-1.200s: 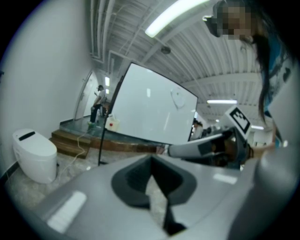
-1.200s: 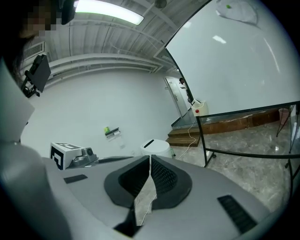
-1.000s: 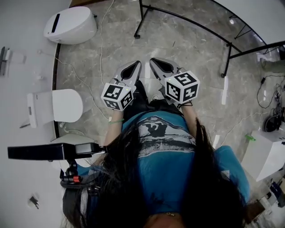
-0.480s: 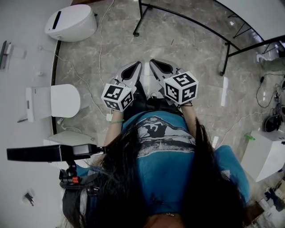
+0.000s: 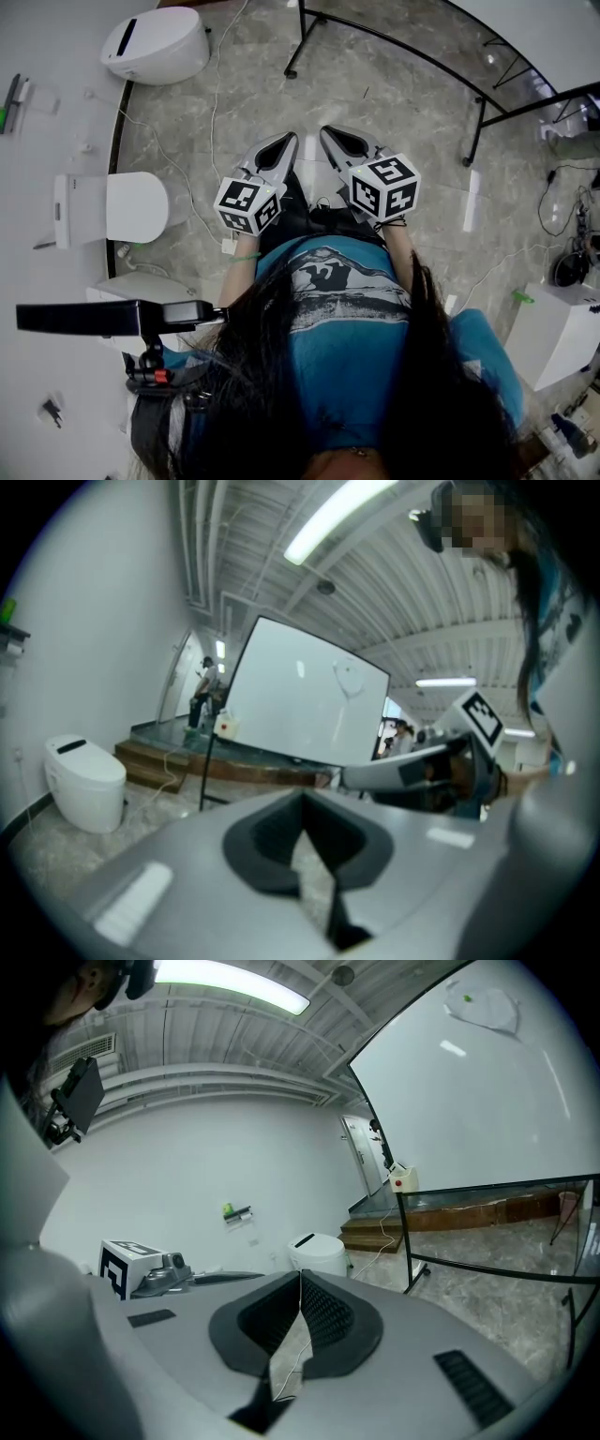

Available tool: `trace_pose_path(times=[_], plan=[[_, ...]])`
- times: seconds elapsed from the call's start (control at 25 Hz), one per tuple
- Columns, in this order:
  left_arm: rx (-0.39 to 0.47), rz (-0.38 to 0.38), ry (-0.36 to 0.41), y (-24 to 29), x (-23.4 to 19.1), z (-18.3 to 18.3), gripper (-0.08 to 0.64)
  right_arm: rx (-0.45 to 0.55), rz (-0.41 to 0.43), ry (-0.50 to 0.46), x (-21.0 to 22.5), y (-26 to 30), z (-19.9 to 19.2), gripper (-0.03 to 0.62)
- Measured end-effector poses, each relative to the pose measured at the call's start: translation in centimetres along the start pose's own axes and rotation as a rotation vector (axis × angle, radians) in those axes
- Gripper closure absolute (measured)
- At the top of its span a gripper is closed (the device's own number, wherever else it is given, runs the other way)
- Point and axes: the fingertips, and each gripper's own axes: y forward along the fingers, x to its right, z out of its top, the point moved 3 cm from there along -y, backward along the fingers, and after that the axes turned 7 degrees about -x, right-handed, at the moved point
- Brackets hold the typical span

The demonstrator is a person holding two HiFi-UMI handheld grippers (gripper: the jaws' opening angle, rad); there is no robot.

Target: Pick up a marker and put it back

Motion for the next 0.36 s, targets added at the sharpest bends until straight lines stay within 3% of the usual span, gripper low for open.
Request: trace_pose_path(times=[0.36], plan=[[-0.020,-0.011,0.002,0.94,0.81,-0.69,0.557,0.000,-0.010,0.009,0.92,-0.75,-0.49,0.578]])
